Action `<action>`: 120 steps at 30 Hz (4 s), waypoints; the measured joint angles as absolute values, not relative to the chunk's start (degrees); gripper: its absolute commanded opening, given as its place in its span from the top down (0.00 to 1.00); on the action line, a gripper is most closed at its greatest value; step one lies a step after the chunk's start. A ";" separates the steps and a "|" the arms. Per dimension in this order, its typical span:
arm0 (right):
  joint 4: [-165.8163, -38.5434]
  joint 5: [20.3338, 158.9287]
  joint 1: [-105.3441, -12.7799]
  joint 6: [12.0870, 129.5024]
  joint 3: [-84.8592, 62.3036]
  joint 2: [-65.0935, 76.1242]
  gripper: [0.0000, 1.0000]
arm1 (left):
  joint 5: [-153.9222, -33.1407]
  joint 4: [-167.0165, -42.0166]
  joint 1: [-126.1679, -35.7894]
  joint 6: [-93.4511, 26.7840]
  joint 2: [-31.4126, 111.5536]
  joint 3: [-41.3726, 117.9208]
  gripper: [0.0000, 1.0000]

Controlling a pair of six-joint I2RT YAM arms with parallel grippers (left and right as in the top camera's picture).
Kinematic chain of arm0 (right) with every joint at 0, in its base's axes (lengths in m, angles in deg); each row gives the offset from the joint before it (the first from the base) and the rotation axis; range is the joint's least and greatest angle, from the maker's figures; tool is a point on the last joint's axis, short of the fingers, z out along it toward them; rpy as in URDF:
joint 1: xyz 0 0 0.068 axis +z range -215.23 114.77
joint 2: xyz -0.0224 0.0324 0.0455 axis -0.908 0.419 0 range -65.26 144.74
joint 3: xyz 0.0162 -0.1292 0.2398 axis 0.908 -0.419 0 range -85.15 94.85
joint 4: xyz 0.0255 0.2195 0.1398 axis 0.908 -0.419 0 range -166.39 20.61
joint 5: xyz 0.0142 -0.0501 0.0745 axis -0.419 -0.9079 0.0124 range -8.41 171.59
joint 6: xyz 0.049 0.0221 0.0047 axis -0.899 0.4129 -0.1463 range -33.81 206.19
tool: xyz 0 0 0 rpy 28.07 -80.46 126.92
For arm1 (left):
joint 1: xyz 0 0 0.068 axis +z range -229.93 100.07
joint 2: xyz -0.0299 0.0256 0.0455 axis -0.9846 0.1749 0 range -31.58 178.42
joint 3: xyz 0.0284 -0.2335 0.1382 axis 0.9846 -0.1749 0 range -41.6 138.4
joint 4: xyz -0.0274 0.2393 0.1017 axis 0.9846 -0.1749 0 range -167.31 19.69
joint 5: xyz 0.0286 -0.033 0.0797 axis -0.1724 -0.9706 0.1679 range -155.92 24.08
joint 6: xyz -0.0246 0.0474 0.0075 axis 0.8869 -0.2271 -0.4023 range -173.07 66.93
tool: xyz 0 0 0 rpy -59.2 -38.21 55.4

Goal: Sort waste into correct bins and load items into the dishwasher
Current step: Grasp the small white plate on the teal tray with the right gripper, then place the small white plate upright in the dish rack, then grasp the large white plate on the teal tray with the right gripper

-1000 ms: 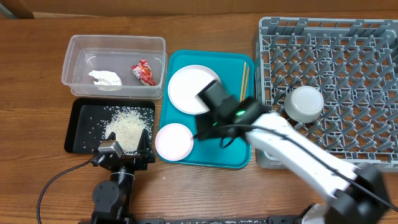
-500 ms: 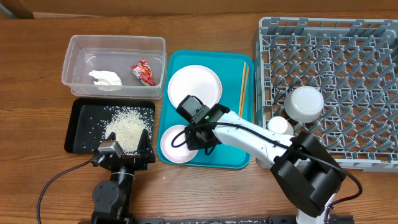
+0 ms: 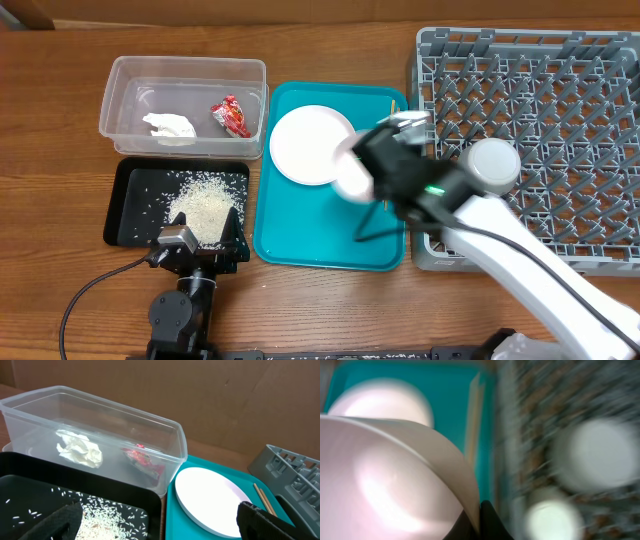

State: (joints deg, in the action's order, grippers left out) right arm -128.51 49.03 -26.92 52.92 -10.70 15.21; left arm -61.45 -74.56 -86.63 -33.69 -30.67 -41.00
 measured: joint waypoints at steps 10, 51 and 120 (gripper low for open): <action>-128.83 23.66 -47.36 52.78 -10.70 10.75 0.96 | -61.45 -74.56 -86.63 -33.69 -30.67 -40.98 0.00; -126.67 14.45 -70.33 59.28 -10.70 36.30 0.96 | -61.45 -74.56 -86.63 -33.69 -30.67 -41.00 0.00; -120.00 81.53 -33.52 61.07 0.43 38.86 0.46 | -61.47 -74.54 -86.63 -33.69 -30.67 -41.02 0.00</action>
